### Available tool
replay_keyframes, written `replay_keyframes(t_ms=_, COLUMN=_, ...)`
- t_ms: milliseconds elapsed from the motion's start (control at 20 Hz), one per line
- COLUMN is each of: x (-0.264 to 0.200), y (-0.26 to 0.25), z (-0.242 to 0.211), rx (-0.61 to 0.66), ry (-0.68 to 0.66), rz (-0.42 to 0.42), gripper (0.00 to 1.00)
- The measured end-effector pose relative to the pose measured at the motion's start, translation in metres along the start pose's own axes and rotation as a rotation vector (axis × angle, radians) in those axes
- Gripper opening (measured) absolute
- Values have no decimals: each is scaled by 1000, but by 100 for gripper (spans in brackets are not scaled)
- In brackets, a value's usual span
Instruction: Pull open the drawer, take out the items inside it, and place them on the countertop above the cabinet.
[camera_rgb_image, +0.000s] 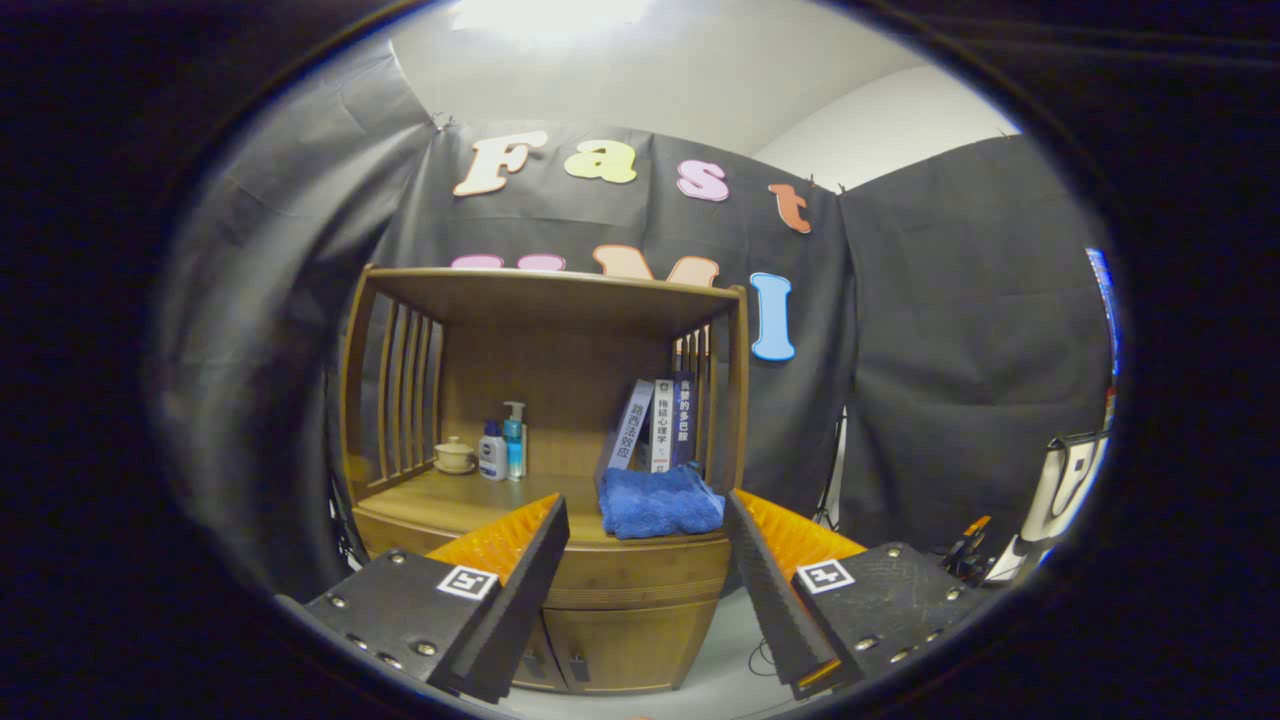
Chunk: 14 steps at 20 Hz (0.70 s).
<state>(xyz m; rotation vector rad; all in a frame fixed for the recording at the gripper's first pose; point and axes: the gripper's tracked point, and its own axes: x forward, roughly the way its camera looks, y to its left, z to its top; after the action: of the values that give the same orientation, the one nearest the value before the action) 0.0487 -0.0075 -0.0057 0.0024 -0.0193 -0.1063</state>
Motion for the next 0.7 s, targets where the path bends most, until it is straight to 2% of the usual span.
replay_keyframes(t_ms=400, x=59, y=52, z=-28, rx=45, ry=34, rz=80, gripper=93)
replay_keyframes(t_ms=550, x=75, y=80, z=-50, rx=90, ry=72, rz=114, gripper=93)
replay_keyframes(t_ms=700, x=87, y=97, z=-84, rx=114, ry=139, rz=108, gripper=93)
